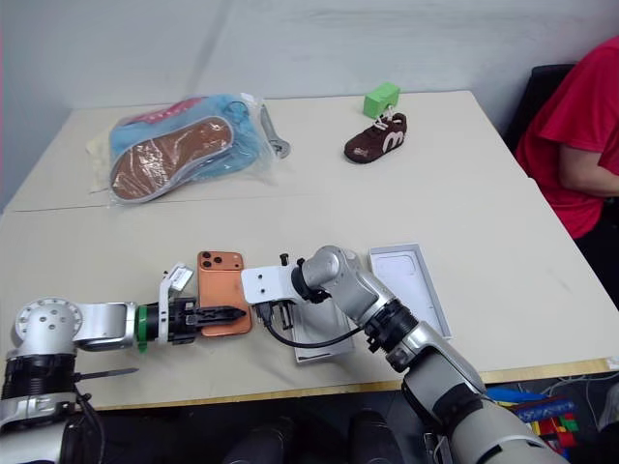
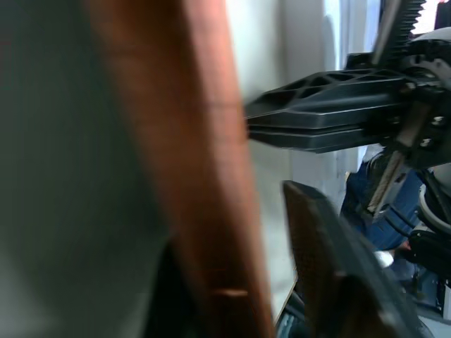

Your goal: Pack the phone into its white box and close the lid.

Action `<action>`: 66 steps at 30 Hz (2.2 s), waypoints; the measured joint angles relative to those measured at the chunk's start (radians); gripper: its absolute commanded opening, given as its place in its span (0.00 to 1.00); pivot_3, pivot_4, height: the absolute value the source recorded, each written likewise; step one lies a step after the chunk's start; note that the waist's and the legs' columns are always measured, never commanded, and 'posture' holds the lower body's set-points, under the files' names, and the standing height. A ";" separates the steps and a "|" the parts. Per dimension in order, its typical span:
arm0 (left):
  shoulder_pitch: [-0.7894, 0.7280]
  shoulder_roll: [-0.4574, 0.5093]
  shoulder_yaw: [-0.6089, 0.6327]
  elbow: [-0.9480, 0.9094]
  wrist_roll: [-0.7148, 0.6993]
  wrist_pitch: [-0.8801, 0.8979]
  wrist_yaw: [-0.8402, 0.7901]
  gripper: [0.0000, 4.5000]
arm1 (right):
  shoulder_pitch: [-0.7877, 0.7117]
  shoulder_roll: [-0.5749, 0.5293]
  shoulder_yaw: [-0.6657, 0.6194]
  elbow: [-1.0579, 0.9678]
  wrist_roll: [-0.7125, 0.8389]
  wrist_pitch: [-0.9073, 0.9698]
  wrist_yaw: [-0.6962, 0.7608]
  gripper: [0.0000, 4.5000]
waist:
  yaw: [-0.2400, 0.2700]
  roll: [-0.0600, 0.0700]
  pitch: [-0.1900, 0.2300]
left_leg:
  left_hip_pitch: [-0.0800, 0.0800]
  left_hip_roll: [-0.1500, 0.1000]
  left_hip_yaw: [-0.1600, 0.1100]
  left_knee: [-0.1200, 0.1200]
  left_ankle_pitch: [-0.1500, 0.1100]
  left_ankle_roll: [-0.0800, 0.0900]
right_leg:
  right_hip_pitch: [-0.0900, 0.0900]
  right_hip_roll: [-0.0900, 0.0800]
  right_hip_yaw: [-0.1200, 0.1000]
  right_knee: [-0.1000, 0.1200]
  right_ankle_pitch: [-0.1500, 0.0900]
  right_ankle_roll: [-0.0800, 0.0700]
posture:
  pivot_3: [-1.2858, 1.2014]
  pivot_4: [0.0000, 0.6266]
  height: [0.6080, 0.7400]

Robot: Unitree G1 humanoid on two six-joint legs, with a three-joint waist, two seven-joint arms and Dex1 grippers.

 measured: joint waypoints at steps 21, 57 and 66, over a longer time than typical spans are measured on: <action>0.169 -0.067 -0.382 -0.391 -0.639 -0.462 0.519 0.02 | 0.456 -0.605 -0.643 -0.933 0.629 0.707 0.067 0.92 | 0.035 -0.010 0.016 | -0.017 0.002 0.003 0.002 0.003 -0.003 | -0.007 0.001 0.001 -0.024 0.000 0.002 | 0.52 0.24 1.00; -0.147 -0.032 -0.551 -0.277 -0.662 -0.341 0.538 0.99 | 0.570 -0.672 -0.643 -0.988 0.712 0.668 -0.152 1.00 | 0.039 -0.017 0.020 | -0.018 0.001 0.004 0.009 0.004 -0.004 | -0.010 0.003 0.003 -0.016 0.001 0.003 | 0.52 0.24 1.00; -0.224 -0.013 -0.589 -0.276 -0.623 -0.315 0.445 0.99 | 0.574 -0.672 -0.643 -0.988 0.717 0.655 -0.178 1.00 | 0.040 -0.017 0.021 | -0.018 0.001 0.004 0.010 0.004 -0.004 | -0.010 0.002 0.003 -0.016 0.001 0.003 | 0.52 0.24 1.00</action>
